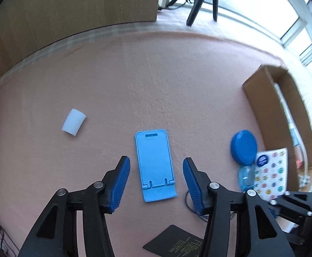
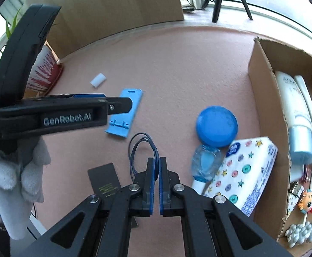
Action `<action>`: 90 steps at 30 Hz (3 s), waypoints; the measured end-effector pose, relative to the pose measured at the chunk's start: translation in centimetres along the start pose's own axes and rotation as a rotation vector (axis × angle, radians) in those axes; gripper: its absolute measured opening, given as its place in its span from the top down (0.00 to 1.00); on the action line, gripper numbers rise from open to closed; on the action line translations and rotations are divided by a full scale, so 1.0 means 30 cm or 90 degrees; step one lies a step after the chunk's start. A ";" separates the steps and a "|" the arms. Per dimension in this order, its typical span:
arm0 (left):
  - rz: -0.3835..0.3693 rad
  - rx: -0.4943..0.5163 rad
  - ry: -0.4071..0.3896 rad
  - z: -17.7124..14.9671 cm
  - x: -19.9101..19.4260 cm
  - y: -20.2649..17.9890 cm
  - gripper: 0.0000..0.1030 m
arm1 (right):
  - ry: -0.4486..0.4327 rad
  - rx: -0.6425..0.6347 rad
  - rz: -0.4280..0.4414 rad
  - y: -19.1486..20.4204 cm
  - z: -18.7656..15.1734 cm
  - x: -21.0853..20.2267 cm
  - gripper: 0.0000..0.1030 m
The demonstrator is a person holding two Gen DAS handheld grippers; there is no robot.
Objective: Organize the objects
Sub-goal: 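Grasp the blue phone stand with the left gripper while the right regrips the black cable, then carry the phone stand and cable over the box and open both grippers, then move both grippers from the box to the Vinda tissue pack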
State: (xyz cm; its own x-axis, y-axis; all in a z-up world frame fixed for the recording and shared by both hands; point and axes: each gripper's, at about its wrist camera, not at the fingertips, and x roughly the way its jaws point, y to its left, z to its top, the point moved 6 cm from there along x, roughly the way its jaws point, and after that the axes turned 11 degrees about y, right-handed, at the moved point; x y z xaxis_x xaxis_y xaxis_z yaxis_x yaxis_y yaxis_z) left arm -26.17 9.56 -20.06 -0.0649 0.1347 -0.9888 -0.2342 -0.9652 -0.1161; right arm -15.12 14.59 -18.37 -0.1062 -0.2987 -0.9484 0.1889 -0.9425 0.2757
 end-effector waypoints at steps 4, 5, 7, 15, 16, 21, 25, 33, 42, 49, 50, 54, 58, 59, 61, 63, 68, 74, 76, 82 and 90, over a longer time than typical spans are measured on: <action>0.010 -0.018 0.016 -0.002 0.039 -0.002 0.47 | -0.008 0.003 -0.005 -0.012 -0.012 -0.018 0.97; 0.015 -0.018 0.019 -0.004 0.046 -0.004 0.47 | -0.010 0.004 -0.008 -0.015 -0.014 -0.024 0.97; 0.026 -0.010 0.009 -0.002 0.048 -0.017 0.48 | -0.015 0.005 -0.008 -0.023 -0.015 -0.033 0.97; -0.003 -0.043 -0.014 -0.035 0.026 0.018 0.62 | -0.035 0.017 0.004 -0.047 -0.016 -0.077 0.97; -0.003 -0.047 -0.015 -0.042 0.023 0.024 0.62 | -0.038 0.017 0.005 -0.048 -0.016 -0.082 0.97; -0.002 -0.044 -0.031 -0.079 -0.026 0.025 0.62 | -0.057 0.018 0.016 -0.057 -0.010 -0.130 0.97; -0.015 -0.037 -0.051 -0.087 -0.088 0.005 0.62 | -0.083 0.021 0.019 -0.077 0.005 -0.198 0.97; -0.049 0.004 -0.096 0.030 -0.186 -0.144 0.62 | -0.144 0.061 0.002 -0.218 0.027 -0.356 0.97; -0.073 0.065 -0.120 0.126 -0.247 -0.412 0.62 | -0.187 0.126 -0.039 -0.451 -0.005 -0.493 0.97; -0.080 0.115 -0.117 0.185 -0.225 -0.634 0.62 | -0.181 0.166 -0.066 -0.598 -0.062 -0.519 0.97; -0.076 0.120 -0.117 0.190 -0.220 -0.663 0.62 | -0.179 0.169 -0.065 -0.609 -0.067 -0.516 0.97; -0.068 0.136 -0.109 0.206 -0.189 -0.746 0.62 | -0.175 0.175 -0.075 -0.641 -0.088 -0.514 0.97; -0.062 0.144 -0.102 0.215 -0.166 -0.794 0.62 | -0.173 0.178 -0.076 -0.663 -0.099 -0.511 0.97; -0.061 0.145 -0.100 0.217 -0.161 -0.795 0.62 | -0.172 0.178 -0.076 -0.668 -0.104 -0.510 0.97; -0.057 0.149 -0.096 0.218 -0.149 -0.811 0.62 | -0.169 0.180 -0.076 -0.680 -0.112 -0.508 0.97; -0.065 0.155 -0.091 0.213 -0.145 -0.825 0.61 | -0.167 0.180 -0.076 -0.684 -0.122 -0.506 0.97; -0.093 0.176 -0.080 0.196 -0.164 -0.840 0.38 | -0.165 0.158 -0.056 -0.663 -0.131 -0.508 0.77; -0.091 0.143 -0.111 0.196 -0.236 -0.704 0.38 | -0.186 0.177 -0.039 -0.652 -0.142 -0.523 0.50; -0.087 0.131 -0.110 0.186 -0.243 -0.642 0.38 | -0.185 0.176 -0.034 -0.640 -0.144 -0.522 0.50; -0.093 0.109 -0.070 0.135 -0.183 -0.500 0.39 | -0.192 0.183 -0.009 -0.590 -0.167 -0.527 0.50; -0.133 0.125 -0.031 0.077 -0.085 -0.496 0.49 | -0.192 0.190 -0.007 -0.538 -0.210 -0.514 0.50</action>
State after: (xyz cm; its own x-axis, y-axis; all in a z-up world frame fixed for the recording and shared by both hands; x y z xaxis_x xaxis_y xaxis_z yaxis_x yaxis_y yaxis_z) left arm -24.76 24.11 -15.61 -0.0410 0.3409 -0.9392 -0.4303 -0.8544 -0.2913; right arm -10.39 35.36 -9.17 -0.3961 -0.2768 -0.8755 -0.1008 -0.9346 0.3411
